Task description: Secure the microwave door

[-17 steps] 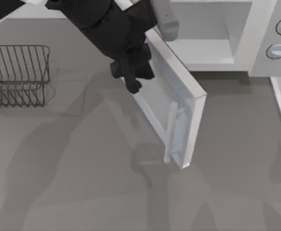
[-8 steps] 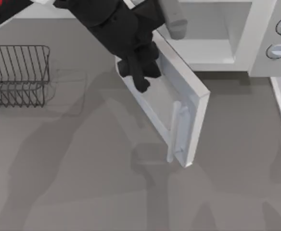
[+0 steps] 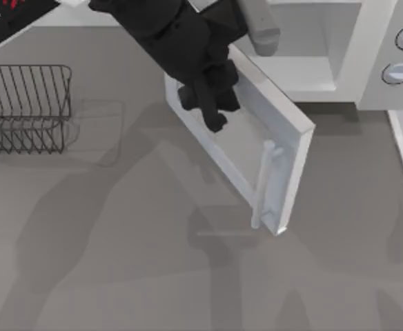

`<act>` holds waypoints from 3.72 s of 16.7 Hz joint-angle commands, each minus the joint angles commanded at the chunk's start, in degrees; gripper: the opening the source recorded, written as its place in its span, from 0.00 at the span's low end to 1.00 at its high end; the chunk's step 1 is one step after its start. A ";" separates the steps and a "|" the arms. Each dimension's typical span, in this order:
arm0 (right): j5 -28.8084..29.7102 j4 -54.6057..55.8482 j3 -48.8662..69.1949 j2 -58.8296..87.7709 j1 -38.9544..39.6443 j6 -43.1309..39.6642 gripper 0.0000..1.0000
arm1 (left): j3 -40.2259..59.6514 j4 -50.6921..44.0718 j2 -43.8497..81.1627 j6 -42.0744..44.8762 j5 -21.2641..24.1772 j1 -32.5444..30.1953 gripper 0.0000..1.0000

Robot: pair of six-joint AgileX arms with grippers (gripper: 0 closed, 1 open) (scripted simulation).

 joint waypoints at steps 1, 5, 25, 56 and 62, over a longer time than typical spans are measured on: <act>0.00 0.00 0.00 0.00 0.00 0.00 1.00 | 0.45 -0.01 0.33 -0.29 -0.11 -0.30 0.00; 0.00 0.00 0.00 0.00 0.00 0.00 1.00 | 2.10 -0.02 1.58 -1.43 -0.54 -1.49 0.00; 0.00 0.00 0.00 0.00 0.00 0.00 1.00 | 6.91 -0.33 4.97 -4.45 -1.70 -4.31 0.00; 0.00 0.00 0.00 0.00 0.00 0.00 1.00 | 13.14 -2.72 11.45 -7.71 -6.24 -11.46 0.00; 0.00 0.00 0.00 0.00 0.00 0.00 1.00 | 16.51 -2.37 11.62 -8.44 -3.23 -8.35 0.00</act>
